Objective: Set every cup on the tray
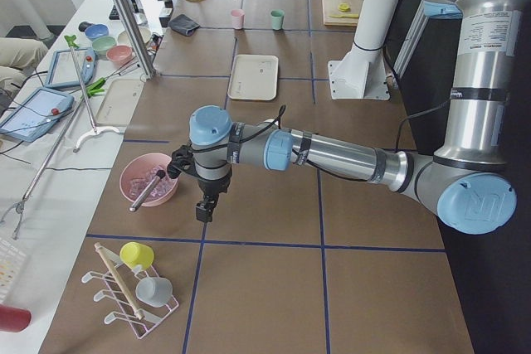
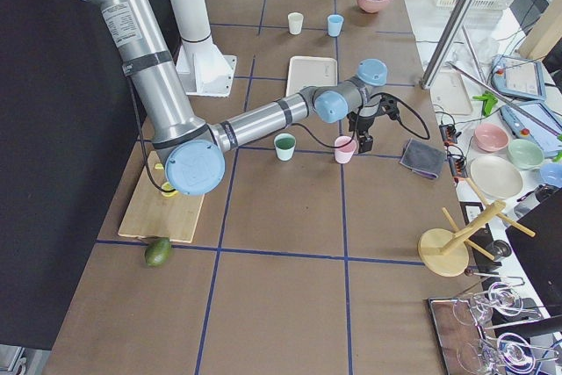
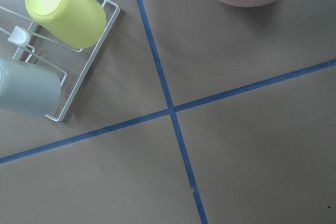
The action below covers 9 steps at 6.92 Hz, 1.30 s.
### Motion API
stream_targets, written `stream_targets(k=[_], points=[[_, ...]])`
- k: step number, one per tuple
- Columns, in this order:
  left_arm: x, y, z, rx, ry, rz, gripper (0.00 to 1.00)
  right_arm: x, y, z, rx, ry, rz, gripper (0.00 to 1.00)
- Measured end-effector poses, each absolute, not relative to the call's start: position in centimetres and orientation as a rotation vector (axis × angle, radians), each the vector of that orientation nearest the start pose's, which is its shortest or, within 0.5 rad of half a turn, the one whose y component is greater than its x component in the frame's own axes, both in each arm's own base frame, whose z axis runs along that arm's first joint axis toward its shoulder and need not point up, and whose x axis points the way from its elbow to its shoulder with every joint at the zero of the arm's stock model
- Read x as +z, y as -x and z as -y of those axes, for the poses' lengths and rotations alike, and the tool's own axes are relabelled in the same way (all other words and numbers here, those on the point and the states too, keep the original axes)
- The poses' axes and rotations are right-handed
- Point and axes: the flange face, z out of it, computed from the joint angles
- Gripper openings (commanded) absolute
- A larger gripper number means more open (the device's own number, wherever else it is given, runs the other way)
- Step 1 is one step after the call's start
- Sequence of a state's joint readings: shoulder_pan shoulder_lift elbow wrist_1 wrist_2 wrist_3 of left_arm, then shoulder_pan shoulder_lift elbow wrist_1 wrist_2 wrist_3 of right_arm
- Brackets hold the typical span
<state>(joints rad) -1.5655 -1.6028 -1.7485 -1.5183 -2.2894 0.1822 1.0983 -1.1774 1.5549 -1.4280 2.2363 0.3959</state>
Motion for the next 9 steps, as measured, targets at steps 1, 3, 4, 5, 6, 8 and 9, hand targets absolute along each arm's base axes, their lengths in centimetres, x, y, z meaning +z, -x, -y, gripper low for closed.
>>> stream_targets(k=[1, 3, 4, 5, 6, 8, 9], points=[[56.4, 6.5, 50.8, 0.236, -0.215, -0.702, 1.0, 43.2, 25.2, 61.4, -0.248, -0.17, 0.789, 0.93], [56.4, 6.5, 50.8, 0.236, -0.214, -0.703, 1.0, 45.0, 26.8, 61.4, -0.256, -0.144, 0.775, 0.9], [56.4, 6.5, 50.8, 0.237, -0.214, -0.703, 1.0, 45.9, 27.1, 61.4, -0.255, -0.13, 0.769, 0.8], [56.4, 6.5, 50.8, 0.236, -0.213, -0.703, 1.0, 46.6, 27.5, 61.4, -0.256, -0.117, 0.764, 0.33], [56.4, 6.5, 50.8, 0.236, -0.213, -0.703, 1.0, 47.1, 27.9, 61.4, -0.257, -0.107, 0.762, 0.08], [56.4, 6.5, 50.8, 0.236, -0.214, -0.703, 1.0, 46.9, 28.3, 61.5, -0.249, -0.103, 0.766, 0.0], [56.4, 6.5, 50.8, 0.237, -0.215, -0.703, 1.0, 46.7, 28.4, 61.5, -0.242, -0.101, 0.771, 0.0]])
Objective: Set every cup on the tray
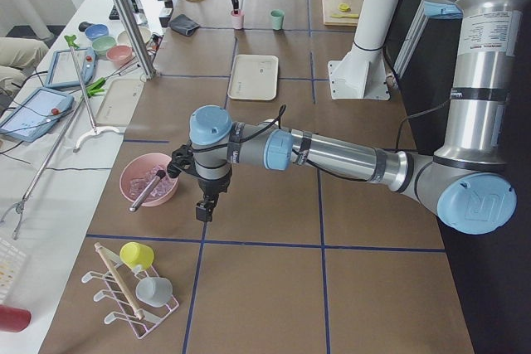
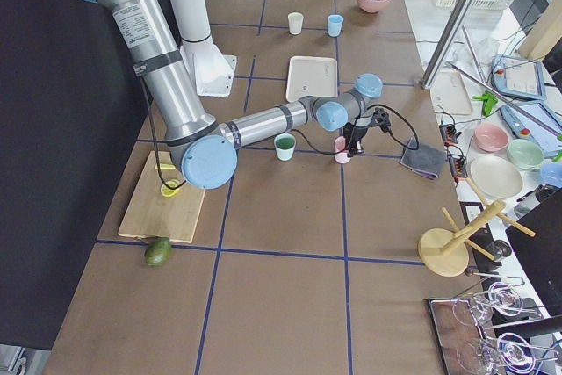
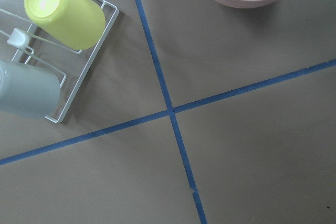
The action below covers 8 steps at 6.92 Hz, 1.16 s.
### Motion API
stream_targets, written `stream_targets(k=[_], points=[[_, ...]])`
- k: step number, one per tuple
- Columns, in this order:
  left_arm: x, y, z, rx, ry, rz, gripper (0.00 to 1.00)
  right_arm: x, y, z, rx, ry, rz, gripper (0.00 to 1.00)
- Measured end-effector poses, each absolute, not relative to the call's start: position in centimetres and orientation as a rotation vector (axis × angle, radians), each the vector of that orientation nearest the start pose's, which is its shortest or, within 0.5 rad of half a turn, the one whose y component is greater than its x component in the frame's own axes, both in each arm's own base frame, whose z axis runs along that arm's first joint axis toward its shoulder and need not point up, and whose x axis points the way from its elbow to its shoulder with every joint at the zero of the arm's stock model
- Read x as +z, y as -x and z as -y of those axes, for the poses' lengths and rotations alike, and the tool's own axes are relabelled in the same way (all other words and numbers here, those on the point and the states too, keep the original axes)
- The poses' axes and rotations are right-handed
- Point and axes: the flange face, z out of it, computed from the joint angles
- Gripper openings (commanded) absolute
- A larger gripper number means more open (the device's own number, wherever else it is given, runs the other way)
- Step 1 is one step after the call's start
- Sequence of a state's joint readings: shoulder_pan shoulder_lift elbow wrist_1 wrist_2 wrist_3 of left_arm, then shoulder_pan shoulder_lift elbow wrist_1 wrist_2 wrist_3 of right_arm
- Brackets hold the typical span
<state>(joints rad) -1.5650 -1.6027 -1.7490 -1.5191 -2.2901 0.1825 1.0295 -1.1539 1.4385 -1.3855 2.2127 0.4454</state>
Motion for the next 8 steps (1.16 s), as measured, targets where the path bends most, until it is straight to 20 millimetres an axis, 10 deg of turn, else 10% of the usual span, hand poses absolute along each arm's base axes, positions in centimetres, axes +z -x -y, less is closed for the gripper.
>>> stream_targets(k=[4, 8], points=[[56.4, 6.5, 50.7, 0.235, -0.214, -0.702, 1.0, 37.5, 30.1, 61.4, -0.091, -0.066, 0.911, 0.0], [56.6, 6.5, 50.8, 0.235, -0.21, -0.703, 1.0, 24.2, 45.2, 55.6, 0.146, -0.024, 0.94, 0.0]])
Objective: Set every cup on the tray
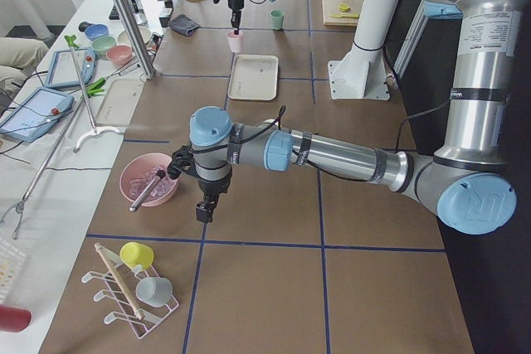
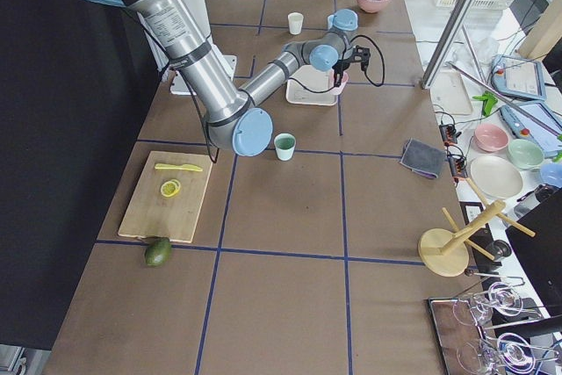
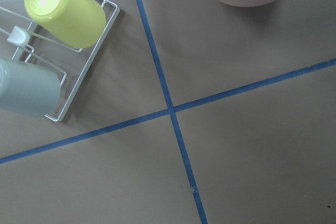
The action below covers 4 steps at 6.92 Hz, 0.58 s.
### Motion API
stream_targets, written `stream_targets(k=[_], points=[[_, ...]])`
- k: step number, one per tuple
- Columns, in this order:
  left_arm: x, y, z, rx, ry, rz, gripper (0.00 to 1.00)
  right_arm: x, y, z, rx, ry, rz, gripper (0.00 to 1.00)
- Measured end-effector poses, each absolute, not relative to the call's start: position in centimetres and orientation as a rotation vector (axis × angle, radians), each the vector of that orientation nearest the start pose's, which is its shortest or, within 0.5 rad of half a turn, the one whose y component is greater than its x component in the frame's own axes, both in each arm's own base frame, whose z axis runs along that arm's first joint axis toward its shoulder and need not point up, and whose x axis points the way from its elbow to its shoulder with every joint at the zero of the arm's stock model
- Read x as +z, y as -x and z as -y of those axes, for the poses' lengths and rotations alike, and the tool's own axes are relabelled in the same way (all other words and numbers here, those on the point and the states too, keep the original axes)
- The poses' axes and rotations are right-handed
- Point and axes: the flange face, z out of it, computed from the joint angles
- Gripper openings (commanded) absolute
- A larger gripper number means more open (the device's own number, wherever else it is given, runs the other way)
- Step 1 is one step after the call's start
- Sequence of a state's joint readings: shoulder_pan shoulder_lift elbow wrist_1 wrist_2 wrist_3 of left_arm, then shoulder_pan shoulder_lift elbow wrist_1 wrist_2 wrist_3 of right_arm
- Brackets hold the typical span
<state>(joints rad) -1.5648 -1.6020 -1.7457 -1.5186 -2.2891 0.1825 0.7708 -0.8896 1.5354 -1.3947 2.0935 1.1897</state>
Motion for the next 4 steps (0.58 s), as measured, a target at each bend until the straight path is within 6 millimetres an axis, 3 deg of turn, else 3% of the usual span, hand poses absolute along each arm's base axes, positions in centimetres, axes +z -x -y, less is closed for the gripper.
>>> stream_targets(k=[1, 2, 3, 4], points=[[56.6, 6.5, 50.8, 0.235, -0.21, -0.702, 1.0, 23.2, 47.8, 54.0, 0.165, -0.031, 0.933, 0.01], [56.6, 6.5, 50.7, 0.235, -0.21, -0.702, 1.0, 23.4, 49.2, 53.0, 0.171, -0.041, 0.916, 0.01], [56.6, 6.5, 50.8, 0.235, -0.21, -0.702, 1.0, 24.1, 49.8, 52.4, 0.176, -0.051, 0.899, 0.03], [56.6, 6.5, 50.8, 0.235, -0.21, -0.703, 1.0, 25.1, 49.8, 52.1, 0.18, -0.053, 0.885, 0.13]])
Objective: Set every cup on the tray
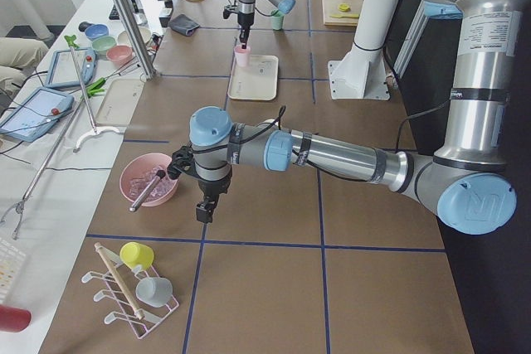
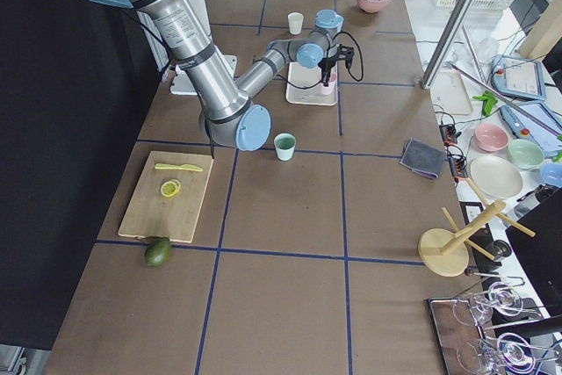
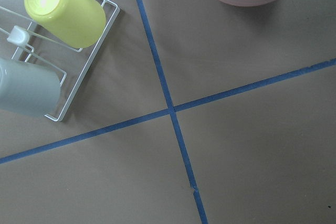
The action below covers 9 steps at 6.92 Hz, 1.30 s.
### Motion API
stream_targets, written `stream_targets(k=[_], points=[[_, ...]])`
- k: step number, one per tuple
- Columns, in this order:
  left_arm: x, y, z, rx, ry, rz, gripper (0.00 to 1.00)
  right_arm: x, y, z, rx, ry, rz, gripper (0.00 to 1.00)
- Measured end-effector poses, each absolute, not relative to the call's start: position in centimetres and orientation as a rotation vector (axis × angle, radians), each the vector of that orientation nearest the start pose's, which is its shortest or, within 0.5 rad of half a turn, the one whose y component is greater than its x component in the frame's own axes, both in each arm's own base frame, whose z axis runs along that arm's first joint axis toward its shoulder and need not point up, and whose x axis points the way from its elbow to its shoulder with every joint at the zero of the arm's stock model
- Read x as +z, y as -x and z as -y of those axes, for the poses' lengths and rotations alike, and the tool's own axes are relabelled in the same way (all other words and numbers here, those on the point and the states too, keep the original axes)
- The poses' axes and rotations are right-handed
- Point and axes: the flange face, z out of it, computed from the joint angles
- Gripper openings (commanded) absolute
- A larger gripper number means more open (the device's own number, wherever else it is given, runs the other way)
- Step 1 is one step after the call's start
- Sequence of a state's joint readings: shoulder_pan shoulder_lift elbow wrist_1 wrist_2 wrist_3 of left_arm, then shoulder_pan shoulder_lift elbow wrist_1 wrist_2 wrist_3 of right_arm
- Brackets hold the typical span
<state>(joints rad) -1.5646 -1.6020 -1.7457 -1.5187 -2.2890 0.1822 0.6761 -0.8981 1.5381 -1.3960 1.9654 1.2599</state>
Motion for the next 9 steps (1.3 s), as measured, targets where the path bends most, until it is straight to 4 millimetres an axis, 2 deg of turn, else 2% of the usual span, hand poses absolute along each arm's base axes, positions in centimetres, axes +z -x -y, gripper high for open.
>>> stream_targets(k=[1, 2, 4, 5, 6, 7, 8, 9], points=[[56.6, 6.5, 50.8, 0.235, -0.21, -0.703, 1.0, 25.8, 49.7, 52.1, 0.183, -0.053, 0.876, 0.74], [56.6, 6.5, 50.7, 0.235, -0.21, -0.703, 1.0, 26.2, 49.5, 52.1, 0.184, -0.053, 0.871, 0.99], [56.5, 6.5, 50.8, 0.235, -0.211, -0.702, 1.0, 26.1, 48.9, 52.6, 0.186, -0.058, 0.874, 0.99], [56.4, 6.5, 50.8, 0.236, -0.215, -0.702, 1.0, 25.9, 47.3, 53.7, 0.192, -0.053, 0.884, 0.99], [55.9, 6.0, 51.2, 0.244, -0.221, -0.703, 1.0, 26.1, 44.0, 55.2, 0.177, -0.042, 0.891, 0.99], [54.6, 4.4, 51.9, 0.215, -0.217, -0.713, 1.0, 27.5, 39.5, 56.6, 0.122, -0.051, 0.883, 0.99], [52.4, 2.0, 52.4, 0.13, -0.198, -0.733, 1.0, 30.6, 34.4, 57.6, 0.043, -0.081, 0.863, 0.99], [49.3, -1.5, 52.2, 0.07, -0.188, -0.756, 1.0, 34.9, 29.0, 58.3, -0.044, -0.107, 0.841, 0.99]])
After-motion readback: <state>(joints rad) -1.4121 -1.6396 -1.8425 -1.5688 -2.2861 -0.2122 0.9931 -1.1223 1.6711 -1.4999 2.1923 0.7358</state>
